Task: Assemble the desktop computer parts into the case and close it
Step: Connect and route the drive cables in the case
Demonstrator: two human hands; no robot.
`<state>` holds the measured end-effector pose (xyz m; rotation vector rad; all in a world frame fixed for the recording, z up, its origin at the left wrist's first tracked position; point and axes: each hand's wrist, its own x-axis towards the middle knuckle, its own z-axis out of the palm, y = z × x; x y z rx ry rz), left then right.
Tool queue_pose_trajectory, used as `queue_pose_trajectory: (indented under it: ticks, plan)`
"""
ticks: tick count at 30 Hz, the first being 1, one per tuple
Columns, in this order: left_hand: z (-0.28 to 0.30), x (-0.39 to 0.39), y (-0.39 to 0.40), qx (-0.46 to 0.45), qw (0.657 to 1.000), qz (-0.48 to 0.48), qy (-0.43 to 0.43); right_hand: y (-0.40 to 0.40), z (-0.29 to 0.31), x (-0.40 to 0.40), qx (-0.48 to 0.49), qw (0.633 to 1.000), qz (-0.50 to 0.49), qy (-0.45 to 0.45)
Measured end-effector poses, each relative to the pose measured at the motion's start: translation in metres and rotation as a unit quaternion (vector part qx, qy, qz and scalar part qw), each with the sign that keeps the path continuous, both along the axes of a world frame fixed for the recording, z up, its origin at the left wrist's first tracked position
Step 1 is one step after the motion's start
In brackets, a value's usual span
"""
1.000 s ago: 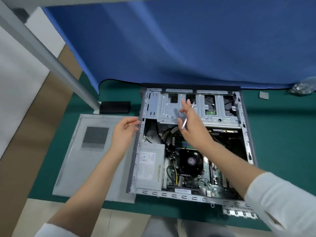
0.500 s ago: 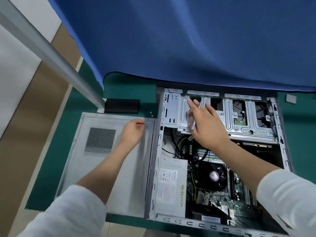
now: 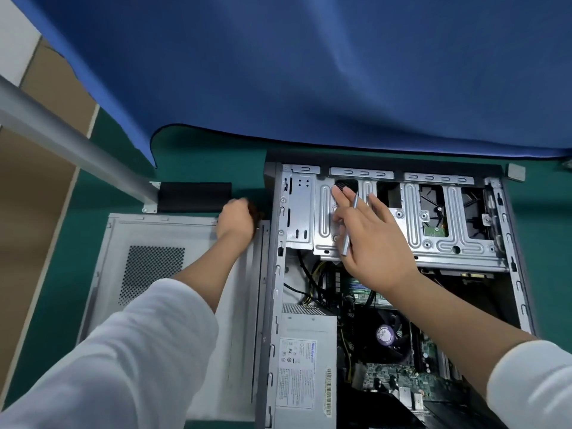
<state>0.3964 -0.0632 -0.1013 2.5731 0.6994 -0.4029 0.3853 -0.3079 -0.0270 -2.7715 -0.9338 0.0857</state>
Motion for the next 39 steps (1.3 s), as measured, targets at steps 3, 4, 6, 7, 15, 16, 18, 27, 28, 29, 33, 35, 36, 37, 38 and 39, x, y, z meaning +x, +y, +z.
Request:
queue_pose_trajectory:
  ticks: [3,4,6,7,15,16,18,27,28,29,33,35,36,37,38,39]
  plan:
    - [0.0,-0.002,0.002,-0.012,1.0,0.001,-0.017,0.0,0.0,0.0,-0.006,1.0,0.0,0.002]
    - [0.0,-0.004,0.002,-0.021,0.999,0.007,-0.027,0.0,0.001,0.0,-0.007,1.0,-0.001,0.002]
    - [0.002,-0.008,0.004,-0.043,0.997,0.027,-0.053,0.001,0.002,-0.001,-0.008,1.0,-0.002,0.0]
    - [0.003,-0.01,0.006,-0.051,0.996,0.039,-0.068,0.001,0.003,-0.001,-0.01,1.0,-0.002,0.0]
    - [0.002,-0.019,0.013,-0.027,0.997,0.043,-0.05,0.001,0.004,0.0,-0.029,1.0,-0.003,0.001]
    - [0.0,-0.02,0.009,-0.017,0.998,0.038,-0.046,0.001,0.004,-0.001,-0.029,1.0,-0.002,0.001]
    - [-0.003,-0.019,0.003,-0.019,0.997,0.048,-0.05,0.001,0.004,-0.001,-0.031,1.0,-0.001,-0.001]
    - [-0.011,-0.013,0.024,-0.111,0.973,0.112,-0.17,0.002,0.007,-0.001,-0.023,1.0,0.006,-0.01]
    - [-0.012,-0.011,0.028,-0.1,0.976,0.1,-0.164,0.002,0.006,-0.001,-0.022,1.0,0.006,-0.011]
    - [-0.013,-0.008,0.031,-0.078,0.982,0.079,-0.15,0.002,0.006,-0.001,-0.021,1.0,0.005,-0.011]
    - [-0.011,0.004,0.035,0.008,0.997,-0.028,-0.078,0.002,0.004,0.0,-0.022,1.0,-0.001,-0.011]
    - [-0.008,0.008,0.035,0.036,0.997,-0.056,-0.049,0.001,0.003,-0.001,-0.025,1.0,-0.003,-0.013]
    - [-0.007,0.009,0.035,0.047,0.996,-0.062,-0.034,0.001,0.003,-0.001,-0.025,1.0,-0.004,-0.014]
    - [-0.006,0.01,0.035,0.057,0.996,-0.064,-0.02,0.001,0.003,-0.001,-0.024,1.0,-0.004,-0.014]
    - [-0.005,0.011,0.036,0.065,0.996,-0.065,-0.007,0.002,0.004,-0.001,-0.024,1.0,-0.003,-0.014]
    - [-0.004,0.011,0.036,0.075,0.995,-0.072,0.001,0.003,0.004,-0.002,-0.024,1.0,-0.003,-0.014]
